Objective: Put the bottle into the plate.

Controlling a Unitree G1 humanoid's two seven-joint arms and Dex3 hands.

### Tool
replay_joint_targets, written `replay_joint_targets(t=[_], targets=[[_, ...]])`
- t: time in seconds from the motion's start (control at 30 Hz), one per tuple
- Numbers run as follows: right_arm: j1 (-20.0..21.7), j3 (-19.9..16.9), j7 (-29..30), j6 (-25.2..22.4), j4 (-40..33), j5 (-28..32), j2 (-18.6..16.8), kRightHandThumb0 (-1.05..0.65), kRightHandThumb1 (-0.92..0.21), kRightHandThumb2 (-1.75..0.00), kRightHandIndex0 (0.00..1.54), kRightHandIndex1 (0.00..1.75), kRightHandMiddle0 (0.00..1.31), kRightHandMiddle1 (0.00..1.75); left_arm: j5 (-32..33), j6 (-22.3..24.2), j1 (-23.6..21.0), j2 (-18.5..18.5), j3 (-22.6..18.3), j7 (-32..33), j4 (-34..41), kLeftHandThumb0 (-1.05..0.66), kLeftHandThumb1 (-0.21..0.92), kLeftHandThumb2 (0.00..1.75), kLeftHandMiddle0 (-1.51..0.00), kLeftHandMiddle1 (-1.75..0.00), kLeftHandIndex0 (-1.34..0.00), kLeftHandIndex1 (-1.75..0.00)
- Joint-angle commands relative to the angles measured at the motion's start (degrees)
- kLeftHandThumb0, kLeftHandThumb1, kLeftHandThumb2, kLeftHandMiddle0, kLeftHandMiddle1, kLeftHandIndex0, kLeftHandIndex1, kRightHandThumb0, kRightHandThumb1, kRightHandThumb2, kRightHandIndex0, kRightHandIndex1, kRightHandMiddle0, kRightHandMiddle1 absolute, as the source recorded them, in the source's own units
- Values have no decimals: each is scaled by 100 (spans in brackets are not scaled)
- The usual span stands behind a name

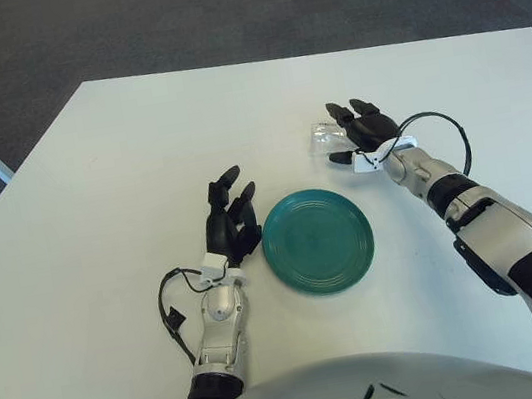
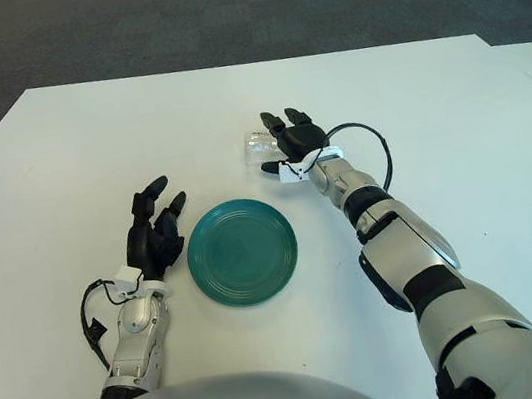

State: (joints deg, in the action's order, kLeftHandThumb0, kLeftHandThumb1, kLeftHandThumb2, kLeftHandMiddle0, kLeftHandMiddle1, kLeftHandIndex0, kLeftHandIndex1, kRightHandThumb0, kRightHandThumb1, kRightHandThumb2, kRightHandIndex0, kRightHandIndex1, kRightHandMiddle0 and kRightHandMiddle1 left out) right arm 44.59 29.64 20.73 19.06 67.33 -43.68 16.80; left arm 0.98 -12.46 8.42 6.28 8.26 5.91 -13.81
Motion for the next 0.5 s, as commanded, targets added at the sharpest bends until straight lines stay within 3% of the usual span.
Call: replay_joint_targets(t=[0.0, 0.47], targets=[[-135, -32, 42, 8, -33, 95, 68, -105, -92, -64, 2, 1, 1, 1, 91, 159, 262, 306, 35, -2, -199, -82, 92, 66, -60, -3, -8, -77], [-340, -76, 276, 132, 112, 219, 86, -105, -92, -60, 4, 1, 5, 3, 126, 65, 307, 281, 84, 20, -162, -83, 92, 67, -64, -4, -12, -78]])
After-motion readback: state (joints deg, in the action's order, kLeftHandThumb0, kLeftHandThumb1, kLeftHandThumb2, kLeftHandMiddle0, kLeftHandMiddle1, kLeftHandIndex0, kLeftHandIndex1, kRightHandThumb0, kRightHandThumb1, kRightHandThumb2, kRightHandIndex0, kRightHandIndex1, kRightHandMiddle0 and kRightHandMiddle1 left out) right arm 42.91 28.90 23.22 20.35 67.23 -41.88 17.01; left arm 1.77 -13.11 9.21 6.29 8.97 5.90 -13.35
